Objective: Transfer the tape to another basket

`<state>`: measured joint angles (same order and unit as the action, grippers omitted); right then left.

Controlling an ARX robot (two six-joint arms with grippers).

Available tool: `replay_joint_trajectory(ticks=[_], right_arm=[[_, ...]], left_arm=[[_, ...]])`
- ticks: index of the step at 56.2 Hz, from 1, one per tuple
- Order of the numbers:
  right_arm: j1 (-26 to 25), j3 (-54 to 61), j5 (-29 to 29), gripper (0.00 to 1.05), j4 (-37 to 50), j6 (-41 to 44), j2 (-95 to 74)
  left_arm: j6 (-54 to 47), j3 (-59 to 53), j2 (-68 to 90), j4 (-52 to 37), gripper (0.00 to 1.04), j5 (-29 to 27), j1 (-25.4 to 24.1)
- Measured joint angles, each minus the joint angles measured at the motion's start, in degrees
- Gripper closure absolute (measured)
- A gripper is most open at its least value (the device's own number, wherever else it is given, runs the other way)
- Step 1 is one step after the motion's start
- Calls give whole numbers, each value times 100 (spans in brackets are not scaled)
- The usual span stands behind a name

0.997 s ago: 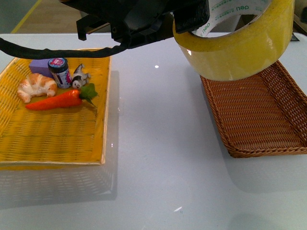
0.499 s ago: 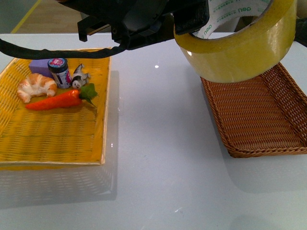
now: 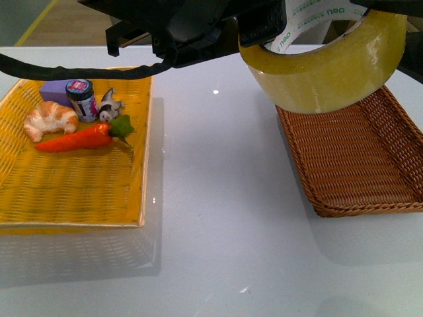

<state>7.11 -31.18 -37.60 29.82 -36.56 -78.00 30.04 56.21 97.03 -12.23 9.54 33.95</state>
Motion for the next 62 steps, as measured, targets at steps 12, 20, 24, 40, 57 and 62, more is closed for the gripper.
replay_joint_trajectory(ticks=[12, 20, 24, 40, 57, 62], right_arm=[[4, 28, 44, 56, 13, -114, 2], [2, 92, 92, 56, 17, -118, -28], [-2, 94, 87, 57, 46, -131, -35], [-507, 94, 127, 57, 450, -302, -334], [-1091, 24, 214, 57, 1045, -511, -1239], [-1191, -179, 291, 57, 1215, -597, -1635]], left_arm=[[42, 0, -20, -7, 76, 59, 0], [94, 2, -151, -35, 56, 101, 0], [120, 2, -262, -66, 40, 101, -2], [66, -542, -1113, -549, 9, -142, -282], [-2533, -2791, -2588, -3167, 54, -3198, -1158], [-2741, -3285, -2951, -3211, 68, -2911, -1386]])
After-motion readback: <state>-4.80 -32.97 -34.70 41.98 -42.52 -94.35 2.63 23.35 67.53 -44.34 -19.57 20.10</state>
